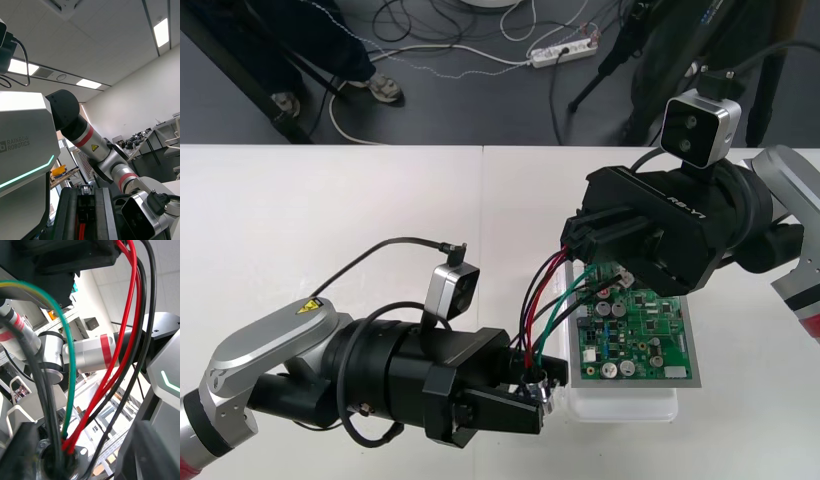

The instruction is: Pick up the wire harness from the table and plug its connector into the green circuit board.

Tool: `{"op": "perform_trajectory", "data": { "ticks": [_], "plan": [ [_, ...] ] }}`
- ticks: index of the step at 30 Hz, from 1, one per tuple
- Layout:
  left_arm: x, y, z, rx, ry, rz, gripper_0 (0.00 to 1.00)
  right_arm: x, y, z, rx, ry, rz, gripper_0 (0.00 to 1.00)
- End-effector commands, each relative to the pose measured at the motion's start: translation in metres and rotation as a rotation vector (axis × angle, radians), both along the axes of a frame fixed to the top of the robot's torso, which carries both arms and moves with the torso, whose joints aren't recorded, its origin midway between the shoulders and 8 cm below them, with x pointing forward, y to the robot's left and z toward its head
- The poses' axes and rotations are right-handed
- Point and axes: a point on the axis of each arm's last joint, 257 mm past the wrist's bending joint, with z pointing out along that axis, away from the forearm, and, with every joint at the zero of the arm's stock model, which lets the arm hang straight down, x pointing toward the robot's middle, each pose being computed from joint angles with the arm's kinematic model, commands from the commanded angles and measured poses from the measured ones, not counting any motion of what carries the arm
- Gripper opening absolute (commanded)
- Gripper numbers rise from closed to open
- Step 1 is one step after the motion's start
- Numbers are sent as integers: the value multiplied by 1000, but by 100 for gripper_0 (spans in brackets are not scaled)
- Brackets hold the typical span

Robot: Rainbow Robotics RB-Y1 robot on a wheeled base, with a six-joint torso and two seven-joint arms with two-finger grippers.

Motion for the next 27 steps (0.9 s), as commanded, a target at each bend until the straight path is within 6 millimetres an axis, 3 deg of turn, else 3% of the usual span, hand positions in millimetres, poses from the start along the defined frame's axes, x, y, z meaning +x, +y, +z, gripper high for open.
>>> {"op": "perform_trajectory", "data": {
  "ticks": [1,15,21,27],
  "plan": [
    [5,-9,21,-41,-73,30,100,-14,4,5,47,-51,29,0],
    [58,5,20,-22,-166,250,100,-9,-7,-4,15,-38,-3,0],
    [89,35,25,-2,-219,360,100,2,-25,5,38,-65,-72,0],
    [107,60,27,17,-265,440,100,0,-45,10,51,-87,-132,0]
  ]
}}
